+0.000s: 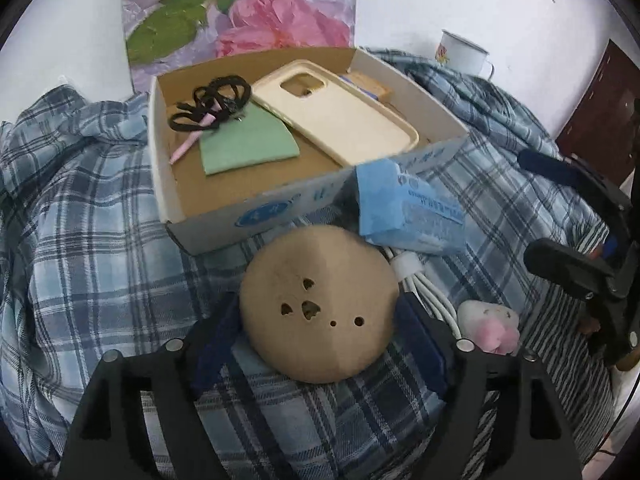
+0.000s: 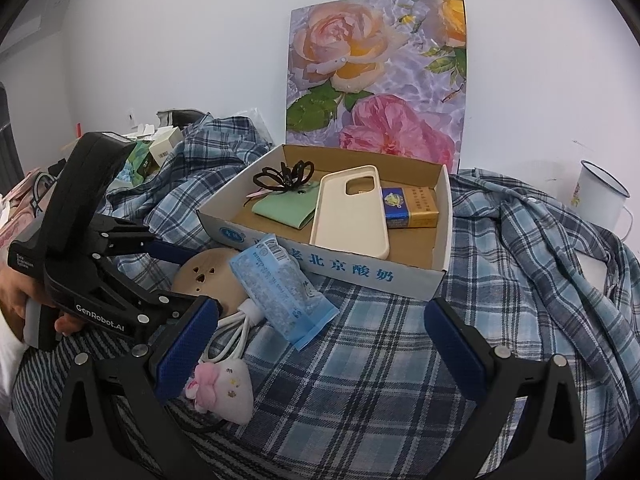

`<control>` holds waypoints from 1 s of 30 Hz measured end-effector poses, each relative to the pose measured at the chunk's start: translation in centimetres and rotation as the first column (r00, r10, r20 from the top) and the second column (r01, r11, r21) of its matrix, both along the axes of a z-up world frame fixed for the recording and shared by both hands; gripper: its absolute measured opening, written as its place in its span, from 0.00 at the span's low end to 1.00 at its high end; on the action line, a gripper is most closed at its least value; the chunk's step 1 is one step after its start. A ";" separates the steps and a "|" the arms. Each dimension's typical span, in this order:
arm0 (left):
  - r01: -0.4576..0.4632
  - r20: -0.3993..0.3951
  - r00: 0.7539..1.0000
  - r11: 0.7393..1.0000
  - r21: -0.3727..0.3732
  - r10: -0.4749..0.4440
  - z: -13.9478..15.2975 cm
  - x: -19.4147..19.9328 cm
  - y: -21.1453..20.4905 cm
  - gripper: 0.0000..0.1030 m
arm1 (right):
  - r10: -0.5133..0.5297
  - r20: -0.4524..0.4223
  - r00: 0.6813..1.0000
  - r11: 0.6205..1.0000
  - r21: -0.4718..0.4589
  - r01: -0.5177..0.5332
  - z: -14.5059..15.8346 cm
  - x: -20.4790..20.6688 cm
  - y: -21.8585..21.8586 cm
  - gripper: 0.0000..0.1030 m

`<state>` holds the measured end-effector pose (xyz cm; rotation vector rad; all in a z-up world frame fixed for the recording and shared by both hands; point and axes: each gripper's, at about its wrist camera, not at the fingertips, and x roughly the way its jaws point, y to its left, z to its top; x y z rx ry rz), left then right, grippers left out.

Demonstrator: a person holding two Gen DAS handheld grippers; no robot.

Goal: Organize soft objects
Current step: 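Lower the left tool onto the round beige coaster and grasp it, then grasp the blue wet-wipe pack with the right tool while the left tool lifts the coaster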

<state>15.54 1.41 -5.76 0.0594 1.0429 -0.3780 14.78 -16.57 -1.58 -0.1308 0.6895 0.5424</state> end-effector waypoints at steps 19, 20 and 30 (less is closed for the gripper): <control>0.021 0.042 0.999 1.000 0.015 -0.022 0.4 -0.4 -0.6 0.72 | 0.012 0.001 1.000 1.000 -0.010 -0.012 -0.1 -0.1 0.3 1.00; 0.019 0.047 0.999 1.000 0.010 -0.020 0.6 -0.5 -0.4 0.71 | 0.013 0.001 1.000 1.000 -0.009 -0.013 0.0 -0.1 0.3 1.00; -0.012 0.158 0.987 1.000 -0.004 0.012 3.4 -2.3 0.8 0.71 | 0.026 0.007 1.000 1.000 -0.010 -0.025 0.2 -0.3 0.5 1.00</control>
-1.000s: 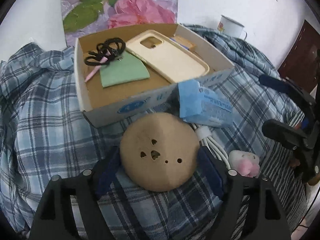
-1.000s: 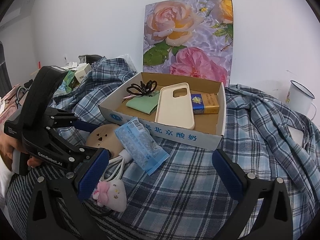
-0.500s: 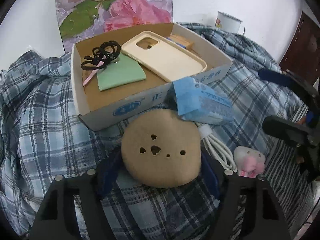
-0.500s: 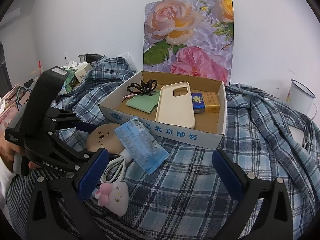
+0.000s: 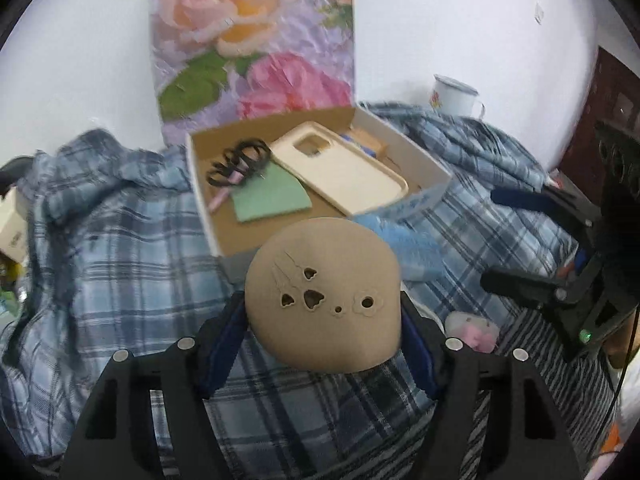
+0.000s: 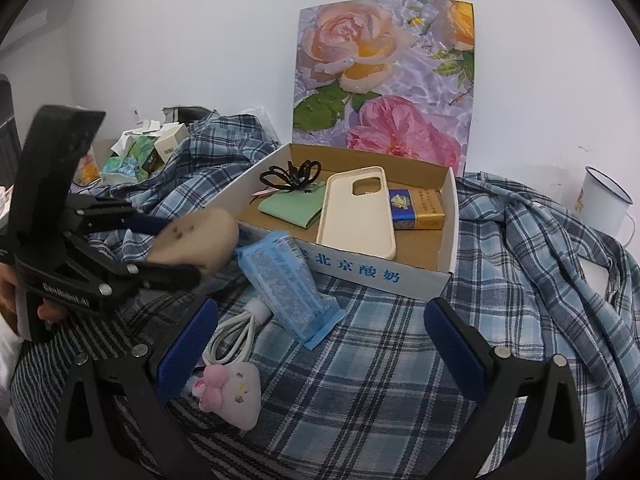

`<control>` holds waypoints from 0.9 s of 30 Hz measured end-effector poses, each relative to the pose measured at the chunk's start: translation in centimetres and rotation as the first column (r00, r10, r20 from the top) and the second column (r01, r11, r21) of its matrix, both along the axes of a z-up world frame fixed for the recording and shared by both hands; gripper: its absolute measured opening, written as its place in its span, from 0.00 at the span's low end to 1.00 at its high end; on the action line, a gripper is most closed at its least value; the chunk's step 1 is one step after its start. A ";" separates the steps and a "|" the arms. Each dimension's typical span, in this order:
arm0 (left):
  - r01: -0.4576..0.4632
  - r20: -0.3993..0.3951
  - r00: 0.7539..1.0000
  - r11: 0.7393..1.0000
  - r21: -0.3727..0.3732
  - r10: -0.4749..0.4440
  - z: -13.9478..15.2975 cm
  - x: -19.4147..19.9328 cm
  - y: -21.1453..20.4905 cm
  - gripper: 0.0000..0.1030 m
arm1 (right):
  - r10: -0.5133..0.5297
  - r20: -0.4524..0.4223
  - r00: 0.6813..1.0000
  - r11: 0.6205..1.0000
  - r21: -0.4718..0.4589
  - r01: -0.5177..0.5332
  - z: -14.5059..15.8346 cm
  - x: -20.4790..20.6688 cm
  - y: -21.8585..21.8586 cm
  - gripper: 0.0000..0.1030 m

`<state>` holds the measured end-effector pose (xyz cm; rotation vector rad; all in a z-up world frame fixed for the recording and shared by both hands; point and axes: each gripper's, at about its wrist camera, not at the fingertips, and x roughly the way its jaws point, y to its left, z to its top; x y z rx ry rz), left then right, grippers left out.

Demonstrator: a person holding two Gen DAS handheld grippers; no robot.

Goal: Organize soft objects
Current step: 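Grasp the blue wet-wipe pack with the right tool while the left tool lifts the coaster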

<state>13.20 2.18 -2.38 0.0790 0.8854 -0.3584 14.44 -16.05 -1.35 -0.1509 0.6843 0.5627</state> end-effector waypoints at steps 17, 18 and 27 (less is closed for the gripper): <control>-0.104 0.183 0.977 0.993 -0.056 0.113 1.7 -1.7 1.2 0.71 | 0.039 -0.034 0.999 0.998 -0.053 -0.041 -0.4 0.4 1.7 1.00; -0.105 0.182 0.977 0.993 -0.056 0.114 1.6 -1.7 1.2 0.71 | 0.052 -0.051 0.997 0.997 -0.046 -0.054 -0.4 0.6 1.9 1.00; -0.137 0.191 0.971 0.990 -0.042 0.142 1.4 -1.7 1.3 0.71 | 0.053 -0.172 0.984 0.997 -0.053 -0.063 -1.7 4.2 4.0 0.97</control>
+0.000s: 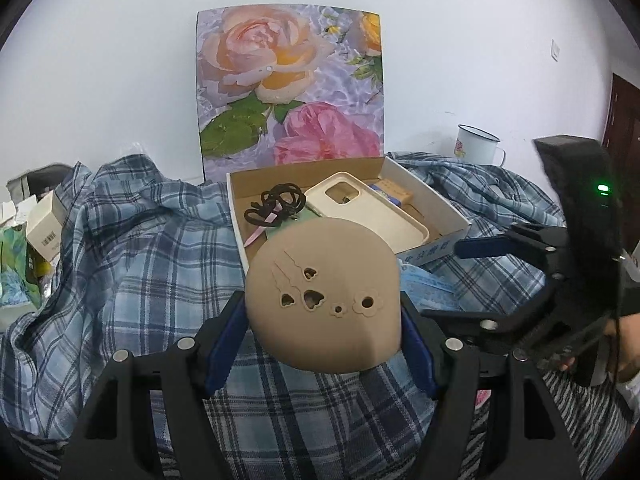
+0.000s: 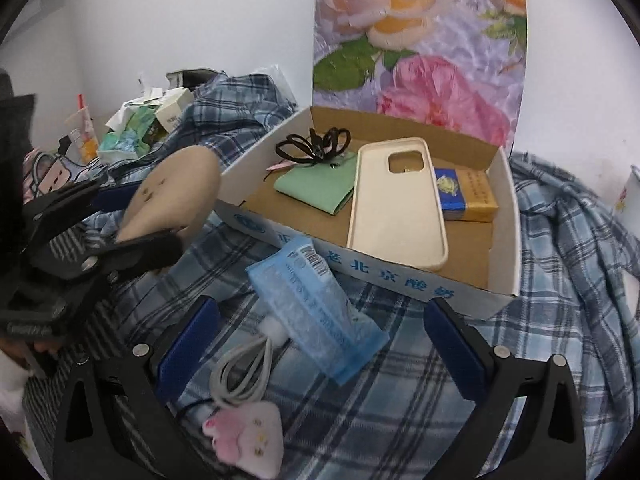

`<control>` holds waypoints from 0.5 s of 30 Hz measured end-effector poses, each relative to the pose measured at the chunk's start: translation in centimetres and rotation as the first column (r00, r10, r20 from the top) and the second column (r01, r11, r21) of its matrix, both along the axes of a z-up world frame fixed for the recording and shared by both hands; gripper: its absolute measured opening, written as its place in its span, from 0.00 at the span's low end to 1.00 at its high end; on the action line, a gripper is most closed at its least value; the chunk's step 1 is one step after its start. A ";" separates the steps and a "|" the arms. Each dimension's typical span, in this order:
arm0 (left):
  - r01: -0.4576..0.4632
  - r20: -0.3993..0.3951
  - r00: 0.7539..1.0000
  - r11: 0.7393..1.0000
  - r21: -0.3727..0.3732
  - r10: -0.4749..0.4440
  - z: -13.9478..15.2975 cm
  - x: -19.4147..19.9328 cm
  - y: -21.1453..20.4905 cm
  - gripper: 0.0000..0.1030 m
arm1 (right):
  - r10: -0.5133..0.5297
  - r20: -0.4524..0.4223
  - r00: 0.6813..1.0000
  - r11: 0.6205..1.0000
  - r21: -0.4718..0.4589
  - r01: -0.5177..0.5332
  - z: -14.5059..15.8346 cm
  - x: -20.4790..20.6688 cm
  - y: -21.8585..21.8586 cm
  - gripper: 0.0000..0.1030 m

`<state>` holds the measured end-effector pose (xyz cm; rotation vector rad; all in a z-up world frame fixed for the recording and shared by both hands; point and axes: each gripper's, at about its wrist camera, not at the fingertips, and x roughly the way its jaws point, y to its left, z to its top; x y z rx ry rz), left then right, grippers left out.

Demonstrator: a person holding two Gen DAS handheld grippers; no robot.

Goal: Organize soft objects
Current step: 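Grasp the blue wet-wipe pack with the right tool while the left tool lifts the coaster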

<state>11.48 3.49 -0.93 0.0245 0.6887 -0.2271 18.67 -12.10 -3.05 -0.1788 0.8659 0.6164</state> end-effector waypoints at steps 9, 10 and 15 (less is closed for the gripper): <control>0.005 0.010 1.000 1.000 0.017 -0.005 0.1 -0.2 -0.4 0.71 | 0.048 -0.064 0.997 0.998 -0.024 -0.049 -1.8 0.9 0.9 0.58; 0.003 0.010 1.000 1.000 0.022 -0.003 0.1 -0.1 -0.4 0.71 | 0.053 -0.054 0.997 0.998 -0.022 -0.055 -1.7 0.7 0.8 0.55; 0.001 0.017 1.000 1.000 0.024 -0.001 0.1 -0.2 -0.3 0.71 | 0.084 0.029 0.996 0.996 -0.040 -0.083 -0.4 -0.9 1.0 0.33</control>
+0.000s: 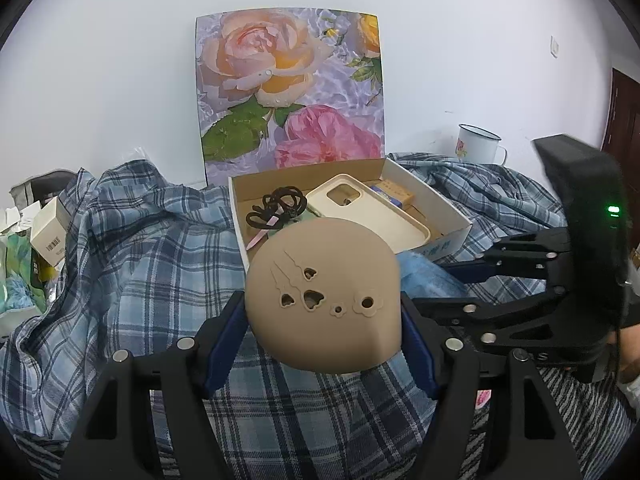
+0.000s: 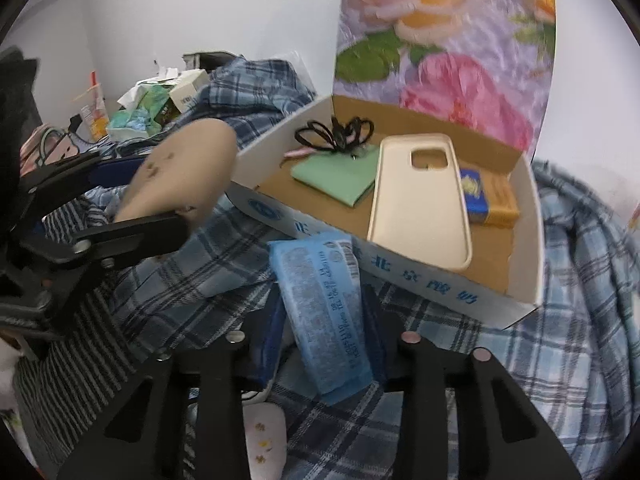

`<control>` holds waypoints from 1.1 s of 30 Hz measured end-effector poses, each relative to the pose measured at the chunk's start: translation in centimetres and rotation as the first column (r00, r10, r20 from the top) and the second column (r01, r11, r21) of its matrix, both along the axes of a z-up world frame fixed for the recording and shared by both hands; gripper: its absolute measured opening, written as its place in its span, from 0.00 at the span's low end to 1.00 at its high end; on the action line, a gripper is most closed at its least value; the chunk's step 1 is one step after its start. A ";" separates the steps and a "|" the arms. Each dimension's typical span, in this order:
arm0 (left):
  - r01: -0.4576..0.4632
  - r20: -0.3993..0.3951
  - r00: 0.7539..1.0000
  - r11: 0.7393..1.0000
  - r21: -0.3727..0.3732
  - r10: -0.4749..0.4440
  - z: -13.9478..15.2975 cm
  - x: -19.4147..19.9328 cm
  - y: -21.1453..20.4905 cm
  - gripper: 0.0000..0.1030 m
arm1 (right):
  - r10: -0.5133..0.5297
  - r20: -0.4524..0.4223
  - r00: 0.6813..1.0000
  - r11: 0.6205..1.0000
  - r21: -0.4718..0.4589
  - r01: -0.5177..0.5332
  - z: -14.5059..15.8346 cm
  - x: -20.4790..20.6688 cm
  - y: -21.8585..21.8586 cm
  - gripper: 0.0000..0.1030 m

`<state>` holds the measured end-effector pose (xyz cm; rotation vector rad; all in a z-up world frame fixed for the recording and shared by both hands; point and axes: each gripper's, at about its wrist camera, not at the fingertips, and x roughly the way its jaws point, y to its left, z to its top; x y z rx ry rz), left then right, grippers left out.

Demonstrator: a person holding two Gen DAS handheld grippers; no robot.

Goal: Organize soft objects
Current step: 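Grasp the blue wet-wipe pack with the right tool while the left tool lifts the coaster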

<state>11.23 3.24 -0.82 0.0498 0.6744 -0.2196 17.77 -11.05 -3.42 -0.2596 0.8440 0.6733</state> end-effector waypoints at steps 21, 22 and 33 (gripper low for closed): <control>-0.014 0.092 0.996 1.000 0.027 0.011 1.2 -1.4 -0.7 0.71 | -0.063 0.241 0.969 0.987 0.161 0.024 4.9 -5.7 -3.8 0.33; -0.028 0.107 0.994 0.999 0.034 0.024 1.4 -1.6 -0.7 0.71 | -0.069 0.245 0.967 0.985 0.171 0.027 5.1 -5.8 -4.1 0.33; -0.044 0.177 0.984 0.998 0.034 0.038 2.1 -2.7 -1.2 0.72 | -0.135 0.298 0.945 0.968 0.244 0.062 4.9 -6.9 -6.2 0.33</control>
